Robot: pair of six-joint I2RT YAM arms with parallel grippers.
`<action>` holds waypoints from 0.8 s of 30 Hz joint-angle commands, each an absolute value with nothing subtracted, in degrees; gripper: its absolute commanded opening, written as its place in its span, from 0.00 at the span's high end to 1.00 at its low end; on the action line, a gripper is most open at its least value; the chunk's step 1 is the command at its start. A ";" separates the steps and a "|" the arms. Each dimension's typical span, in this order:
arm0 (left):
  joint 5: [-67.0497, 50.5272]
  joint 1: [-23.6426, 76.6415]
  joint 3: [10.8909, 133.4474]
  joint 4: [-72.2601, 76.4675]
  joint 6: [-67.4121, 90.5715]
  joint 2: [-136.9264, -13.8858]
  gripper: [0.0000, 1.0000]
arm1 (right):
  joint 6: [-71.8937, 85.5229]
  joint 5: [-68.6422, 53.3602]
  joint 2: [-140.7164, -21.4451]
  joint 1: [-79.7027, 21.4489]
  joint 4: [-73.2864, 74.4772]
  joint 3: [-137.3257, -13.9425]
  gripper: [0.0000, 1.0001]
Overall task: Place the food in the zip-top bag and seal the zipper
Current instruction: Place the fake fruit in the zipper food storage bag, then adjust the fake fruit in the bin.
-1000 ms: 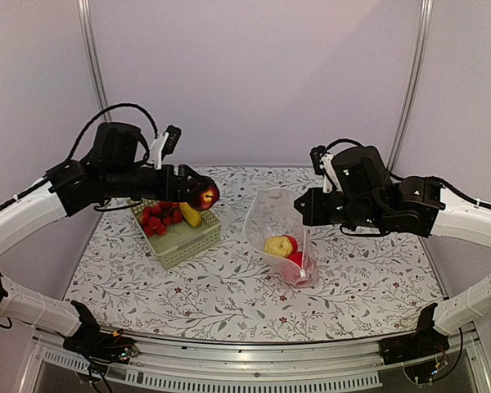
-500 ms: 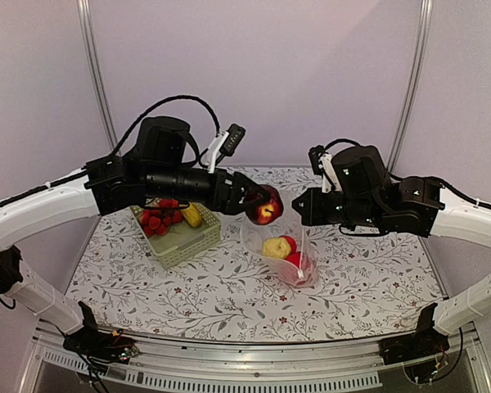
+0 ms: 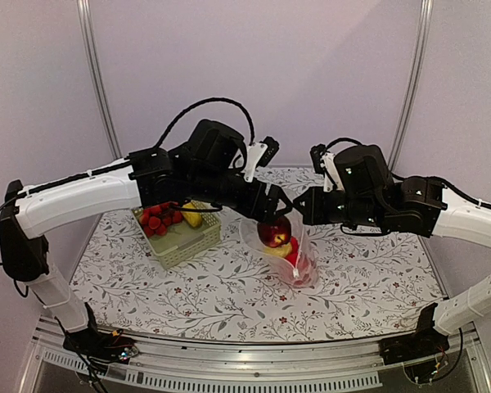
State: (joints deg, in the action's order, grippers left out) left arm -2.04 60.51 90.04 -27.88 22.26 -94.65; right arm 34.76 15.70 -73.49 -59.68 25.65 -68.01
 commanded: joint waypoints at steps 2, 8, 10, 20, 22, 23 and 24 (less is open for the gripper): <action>3.58 61.69 91.85 -32.43 20.78 -97.02 0.09 | 34.48 15.88 -72.51 -60.19 24.83 -68.04 1.00; 3.25 61.70 91.31 -31.47 20.27 -96.02 0.08 | 34.37 16.24 -72.56 -60.20 25.00 -68.05 1.00; 2.54 61.70 90.66 -30.48 20.07 -95.22 0.08 | 34.37 16.26 -72.58 -60.21 25.04 -68.09 1.00; -2.18 60.73 86.88 -26.54 21.23 -88.34 0.05 | 34.21 16.52 -72.34 -60.15 25.53 -68.04 1.00; -2.11 59.95 85.72 -26.54 22.00 -86.62 0.05 | 34.26 16.65 -72.33 -60.20 25.70 -67.97 1.00; -1.55 59.69 85.17 -26.60 22.16 -85.79 0.05 | 34.21 16.69 -72.27 -60.18 25.73 -67.94 1.00; -0.72 59.42 84.64 -26.84 22.34 -85.05 0.05 | 34.27 16.78 -72.25 -60.20 25.82 -67.86 1.00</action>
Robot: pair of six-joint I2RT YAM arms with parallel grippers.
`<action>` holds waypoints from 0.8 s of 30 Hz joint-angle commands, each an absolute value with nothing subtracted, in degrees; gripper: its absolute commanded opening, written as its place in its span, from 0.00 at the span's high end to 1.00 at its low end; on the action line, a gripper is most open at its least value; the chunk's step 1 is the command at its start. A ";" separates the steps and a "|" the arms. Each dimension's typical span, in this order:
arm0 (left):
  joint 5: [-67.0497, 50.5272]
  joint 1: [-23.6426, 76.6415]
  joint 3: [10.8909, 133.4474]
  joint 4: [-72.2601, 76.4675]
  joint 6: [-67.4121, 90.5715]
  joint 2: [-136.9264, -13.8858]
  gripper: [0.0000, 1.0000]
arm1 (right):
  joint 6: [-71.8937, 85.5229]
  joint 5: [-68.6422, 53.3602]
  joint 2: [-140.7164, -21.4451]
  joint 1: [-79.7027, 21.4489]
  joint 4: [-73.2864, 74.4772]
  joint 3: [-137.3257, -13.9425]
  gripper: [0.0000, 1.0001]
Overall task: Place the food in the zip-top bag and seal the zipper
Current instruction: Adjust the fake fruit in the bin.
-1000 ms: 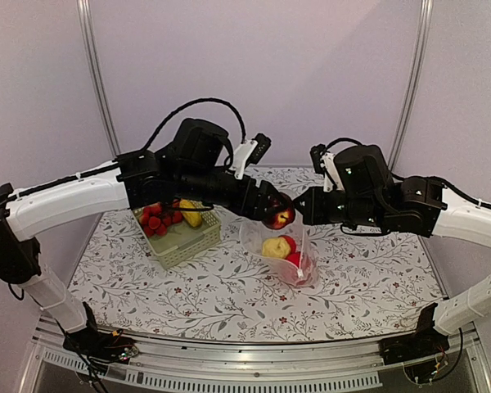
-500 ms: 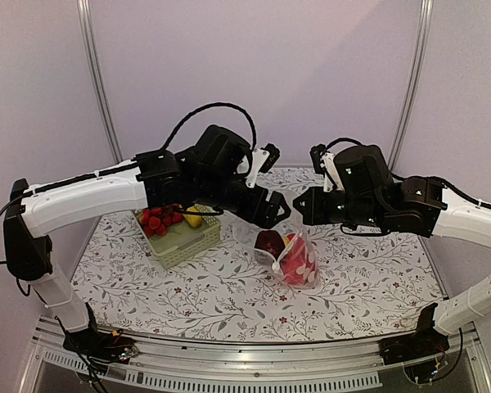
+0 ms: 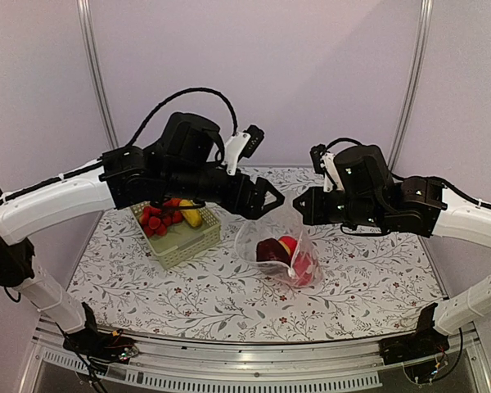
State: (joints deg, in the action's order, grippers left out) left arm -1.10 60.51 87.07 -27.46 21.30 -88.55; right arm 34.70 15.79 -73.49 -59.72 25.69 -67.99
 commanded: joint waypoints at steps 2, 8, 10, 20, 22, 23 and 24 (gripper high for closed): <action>1.38 58.46 83.59 -27.77 23.36 -83.65 0.04 | 34.19 16.88 -72.16 -60.15 25.84 -67.85 1.00; 8.93 51.22 77.50 -30.56 32.54 -82.03 0.15 | 34.23 16.97 -72.24 -60.16 25.91 -67.85 1.00; 11.51 48.71 75.50 -31.35 35.88 -82.61 0.17 | 34.19 16.98 -72.33 -60.19 25.79 -67.93 1.00; 20.77 40.64 71.04 -26.58 44.03 -90.51 0.24 | 34.10 17.05 -71.25 -60.20 25.30 -66.75 1.00; 20.79 39.72 73.33 -27.11 43.91 -94.02 0.25 | 33.97 17.12 -70.74 -60.14 25.20 -66.48 1.00; 20.35 39.06 74.33 -27.06 44.06 -95.75 0.25 | 33.87 17.20 -70.48 -60.18 25.16 -66.26 1.00; 20.06 38.39 75.26 -26.98 44.30 -97.39 0.25 | 33.72 17.45 -70.29 -60.16 25.14 -66.08 1.00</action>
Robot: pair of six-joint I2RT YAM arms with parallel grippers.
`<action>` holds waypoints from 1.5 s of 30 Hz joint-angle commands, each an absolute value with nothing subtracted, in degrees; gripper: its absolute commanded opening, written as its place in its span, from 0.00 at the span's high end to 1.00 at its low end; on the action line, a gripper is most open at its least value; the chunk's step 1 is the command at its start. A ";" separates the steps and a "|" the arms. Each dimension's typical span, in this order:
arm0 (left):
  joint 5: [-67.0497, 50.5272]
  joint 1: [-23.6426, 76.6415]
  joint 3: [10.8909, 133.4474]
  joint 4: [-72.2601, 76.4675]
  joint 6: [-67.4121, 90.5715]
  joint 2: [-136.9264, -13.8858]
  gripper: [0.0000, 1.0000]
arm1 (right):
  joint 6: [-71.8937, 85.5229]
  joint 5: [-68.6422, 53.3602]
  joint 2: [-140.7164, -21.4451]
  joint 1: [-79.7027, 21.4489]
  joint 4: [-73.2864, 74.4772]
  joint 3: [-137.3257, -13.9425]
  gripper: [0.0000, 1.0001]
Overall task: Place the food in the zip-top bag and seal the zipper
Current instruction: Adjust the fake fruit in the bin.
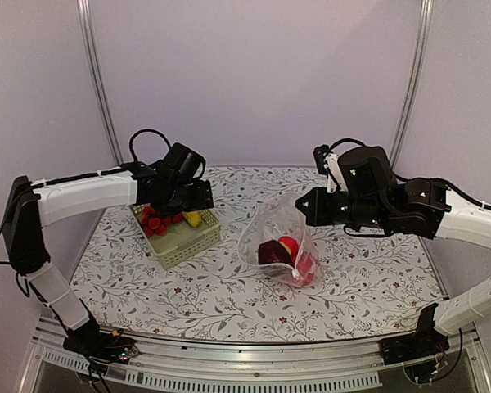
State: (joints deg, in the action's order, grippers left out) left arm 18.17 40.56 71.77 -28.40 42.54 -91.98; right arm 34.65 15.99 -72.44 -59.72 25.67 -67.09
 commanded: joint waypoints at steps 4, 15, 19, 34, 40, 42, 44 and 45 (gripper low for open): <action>20.04 35.72 78.16 -27.07 45.48 -103.04 0.28 | 33.48 18.34 -69.01 -60.17 25.16 -65.24 1.00; 19.87 29.83 79.24 -26.54 47.54 -109.16 0.31 | 32.70 20.13 -66.40 -60.20 25.26 -63.55 1.00; 18.50 28.51 78.70 -25.79 47.58 -110.33 0.32 | 32.48 19.87 -66.49 -60.17 25.18 -63.68 1.00; 15.91 26.72 84.02 -26.63 44.98 -118.72 0.39 | 32.48 19.86 -66.01 -60.13 25.16 -63.49 1.00; 15.91 26.69 83.87 -27.12 45.08 -119.96 0.40 | 32.61 19.80 -66.18 -60.18 25.14 -63.69 1.00; 15.47 26.64 83.49 -27.09 45.25 -120.39 0.40 | 32.59 19.70 -66.34 -60.13 25.14 -63.78 1.00; 15.08 26.64 82.90 -26.63 45.38 -120.59 0.40 | 32.57 19.62 -66.36 -60.16 25.19 -63.81 1.00; 14.82 26.71 82.69 -26.37 45.39 -120.73 0.43 | 32.55 19.60 -66.29 -60.20 25.17 -63.75 1.00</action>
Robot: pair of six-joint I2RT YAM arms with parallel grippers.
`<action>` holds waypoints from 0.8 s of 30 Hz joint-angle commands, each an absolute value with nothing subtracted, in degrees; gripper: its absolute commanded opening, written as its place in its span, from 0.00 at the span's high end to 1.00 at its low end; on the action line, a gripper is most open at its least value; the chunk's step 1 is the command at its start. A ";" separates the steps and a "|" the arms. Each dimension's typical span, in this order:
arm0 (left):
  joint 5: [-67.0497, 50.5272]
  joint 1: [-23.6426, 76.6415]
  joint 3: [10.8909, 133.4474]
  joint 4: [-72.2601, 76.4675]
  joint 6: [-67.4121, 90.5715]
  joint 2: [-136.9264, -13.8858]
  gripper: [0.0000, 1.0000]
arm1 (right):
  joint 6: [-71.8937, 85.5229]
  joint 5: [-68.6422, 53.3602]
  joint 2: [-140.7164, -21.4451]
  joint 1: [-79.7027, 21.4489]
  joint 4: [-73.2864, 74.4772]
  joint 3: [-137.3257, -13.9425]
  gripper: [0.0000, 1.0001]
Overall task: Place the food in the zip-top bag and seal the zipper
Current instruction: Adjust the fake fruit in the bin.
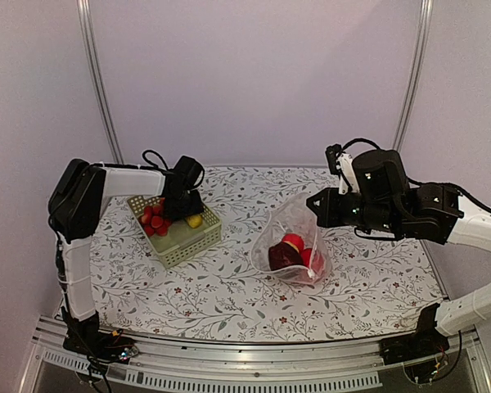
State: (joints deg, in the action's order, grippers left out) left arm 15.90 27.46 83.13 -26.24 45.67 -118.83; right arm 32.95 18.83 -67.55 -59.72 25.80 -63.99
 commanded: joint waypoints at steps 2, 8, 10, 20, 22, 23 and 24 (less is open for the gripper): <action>14.61 26.63 82.46 -26.15 45.09 -120.82 0.46 | 32.52 19.60 -66.27 -60.18 25.30 -63.80 1.00; 13.28 26.84 81.82 -25.88 44.05 -118.53 0.48 | 32.61 19.58 -66.15 -60.20 25.29 -63.72 1.00; 12.13 26.93 81.03 -25.04 43.20 -116.13 0.48 | 32.64 19.59 -66.02 -60.16 25.27 -63.80 1.00; 2.13 27.42 73.81 -23.47 38.66 -101.45 0.49 | 32.44 20.25 -66.26 -60.14 25.48 -64.36 1.00; 0.84 27.42 72.31 -23.61 38.16 -99.05 0.48 | 32.45 20.22 -66.48 -60.13 25.67 -64.58 1.00; 0.46 27.45 71.73 -23.98 38.00 -97.82 0.48 | 32.51 20.19 -66.59 -60.12 25.81 -64.71 1.00; -0.26 27.43 71.06 -24.07 37.86 -96.69 0.48 | 32.56 20.15 -66.68 -60.18 25.92 -64.78 1.00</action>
State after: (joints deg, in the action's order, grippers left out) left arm 4.21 27.38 74.02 -23.88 39.97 -100.29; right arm 32.95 19.05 -67.55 -59.72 25.87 -63.99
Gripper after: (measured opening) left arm 0.516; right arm 0.006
